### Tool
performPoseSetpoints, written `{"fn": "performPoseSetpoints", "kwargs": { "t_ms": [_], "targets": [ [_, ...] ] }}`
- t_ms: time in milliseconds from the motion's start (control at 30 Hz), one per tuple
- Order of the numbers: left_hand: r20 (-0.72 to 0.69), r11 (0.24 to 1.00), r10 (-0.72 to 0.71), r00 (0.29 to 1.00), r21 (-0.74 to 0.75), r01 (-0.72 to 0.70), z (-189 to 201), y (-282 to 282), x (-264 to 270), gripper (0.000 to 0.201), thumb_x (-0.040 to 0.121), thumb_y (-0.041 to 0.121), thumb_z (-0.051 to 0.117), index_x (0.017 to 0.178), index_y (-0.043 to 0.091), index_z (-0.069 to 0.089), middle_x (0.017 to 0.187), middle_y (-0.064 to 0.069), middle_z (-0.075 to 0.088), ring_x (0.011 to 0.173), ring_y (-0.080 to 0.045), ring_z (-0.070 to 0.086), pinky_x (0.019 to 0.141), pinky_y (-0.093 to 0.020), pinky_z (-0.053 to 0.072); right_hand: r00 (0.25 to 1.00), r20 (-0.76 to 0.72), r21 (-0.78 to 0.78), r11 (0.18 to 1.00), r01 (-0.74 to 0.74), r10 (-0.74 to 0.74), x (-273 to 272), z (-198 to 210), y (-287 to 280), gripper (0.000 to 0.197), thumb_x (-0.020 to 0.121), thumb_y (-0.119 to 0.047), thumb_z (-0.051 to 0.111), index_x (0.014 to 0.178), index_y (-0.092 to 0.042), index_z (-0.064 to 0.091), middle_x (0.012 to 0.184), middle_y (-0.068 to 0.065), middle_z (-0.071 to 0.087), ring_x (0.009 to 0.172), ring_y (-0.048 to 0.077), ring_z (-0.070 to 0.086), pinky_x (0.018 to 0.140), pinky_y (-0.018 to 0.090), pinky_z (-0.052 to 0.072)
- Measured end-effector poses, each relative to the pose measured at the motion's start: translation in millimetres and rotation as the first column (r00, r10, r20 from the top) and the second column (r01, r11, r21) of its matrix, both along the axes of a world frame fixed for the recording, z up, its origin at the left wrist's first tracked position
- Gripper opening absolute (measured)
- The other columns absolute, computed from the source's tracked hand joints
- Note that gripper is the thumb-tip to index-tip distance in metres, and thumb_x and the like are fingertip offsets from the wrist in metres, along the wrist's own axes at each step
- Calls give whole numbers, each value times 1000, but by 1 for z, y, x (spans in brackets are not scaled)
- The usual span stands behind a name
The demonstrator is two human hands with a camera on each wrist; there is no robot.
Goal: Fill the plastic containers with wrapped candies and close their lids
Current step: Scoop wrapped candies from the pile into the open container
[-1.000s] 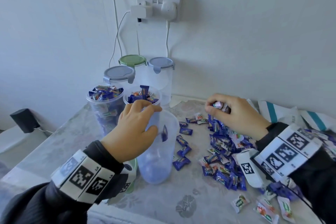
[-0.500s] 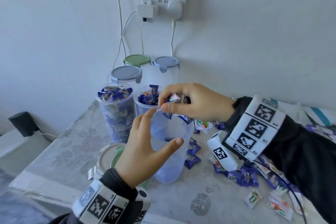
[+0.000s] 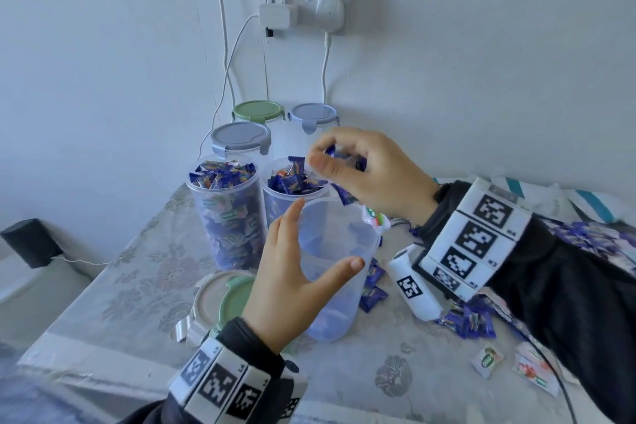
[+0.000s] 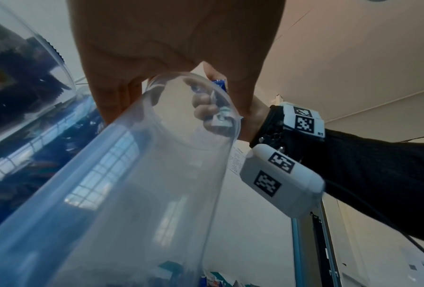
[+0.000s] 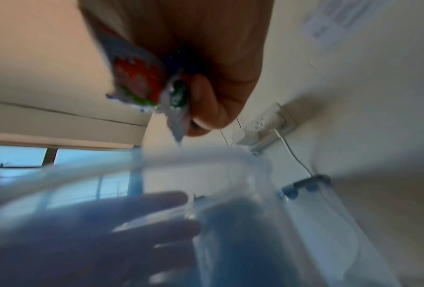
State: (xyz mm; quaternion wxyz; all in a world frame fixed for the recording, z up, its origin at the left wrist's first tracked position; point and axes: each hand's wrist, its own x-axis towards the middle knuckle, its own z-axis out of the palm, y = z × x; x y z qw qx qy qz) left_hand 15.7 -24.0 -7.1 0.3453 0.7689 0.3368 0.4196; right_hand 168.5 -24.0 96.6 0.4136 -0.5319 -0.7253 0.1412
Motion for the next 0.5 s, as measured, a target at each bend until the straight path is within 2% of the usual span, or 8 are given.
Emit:
{"fn": "performPoseSetpoints", "kwargs": {
  "t_ms": [33, 100, 167, 233, 300, 333, 433, 500],
  "targets": [
    [-4, 1000, 1, 1000, 6, -1, -1, 0, 0, 98, 60, 74, 56, 141, 32, 24, 132, 15, 38, 126, 5, 32, 96, -2, 25, 993, -117, 78, 996, 43, -34, -3, -5, 1, 23, 88, -40, 59, 85, -18, 62, 58, 3, 52, 50, 12, 37, 55, 26, 36],
    [-6, 1000, 4, 1000, 15, -4, -1, 1, 0, 102, 59, 75, 56, 144, 26, 24, 134, 13, 39, 127, 2, 33, 99, -10, 26, 965, -248, 166, 978, 123, -79, -9, -17, -1, 18, 89, -34, 55, 86, -17, 60, 54, 0, 42, 49, 8, 33, 52, 21, 32],
    [7, 1000, 1, 1000, 7, -1, -1, 1, 0, 101, 59, 74, 56, 142, 28, 24, 135, 14, 38, 128, 2, 33, 100, -11, 26, 957, -272, 187, 970, 154, -100, -13, -31, -3, 16, 89, -36, 53, 88, -21, 59, 54, 5, 41, 49, 9, 36, 50, 20, 34],
    [20, 1000, -8, 1000, 5, 8, -1, 0, 0, 96, 59, 75, 56, 139, 33, 22, 135, 16, 37, 129, 5, 31, 100, -7, 25, 961, -259, 152, 978, 145, -102, -14, -42, -7, 15, 89, -40, 52, 91, -26, 58, 57, 9, 47, 49, 15, 44, 49, 26, 42],
    [25, 1000, -18, 1000, 2, 17, 0, 1, 0, 98, 57, 79, 55, 137, 32, 26, 139, 14, 37, 131, 3, 30, 104, -13, 26, 963, -249, 110, 985, 135, -104, -15, -49, -12, 20, 88, -45, 50, 94, -28, 58, 61, 4, 54, 55, 20, 54, 56, 35, 48],
    [25, 1000, -20, 999, -2, 20, -1, 1, 0, 104, 56, 83, 54, 140, 27, 28, 141, 11, 38, 132, 1, 31, 106, -19, 28, 962, -254, 97, 987, 125, -97, -15, -51, -15, 22, 89, -45, 50, 96, -26, 58, 62, -2, 55, 57, 16, 56, 59, 36, 49],
    [31, 1000, -23, 999, -12, 23, -1, 2, 1, 112, 57, 86, 51, 144, 19, 28, 142, 7, 40, 133, -3, 33, 109, -30, 31, 957, -289, 69, 996, 51, -29, -13, -57, -20, 23, 93, -37, 50, 102, -17, 59, 67, -7, 60, 62, 5, 60, 64, 17, 45],
    [46, 999, -26, 999, -19, 27, 0, 2, 1, 109, 57, 85, 53, 142, 21, 30, 141, 8, 41, 133, -4, 34, 110, -34, 32, 962, -270, 65, 997, 45, -26, -13, -59, -21, 28, 92, -39, 47, 102, -16, 60, 73, -9, 62, 72, 6, 63, 71, 14, 45]
  ]
}}
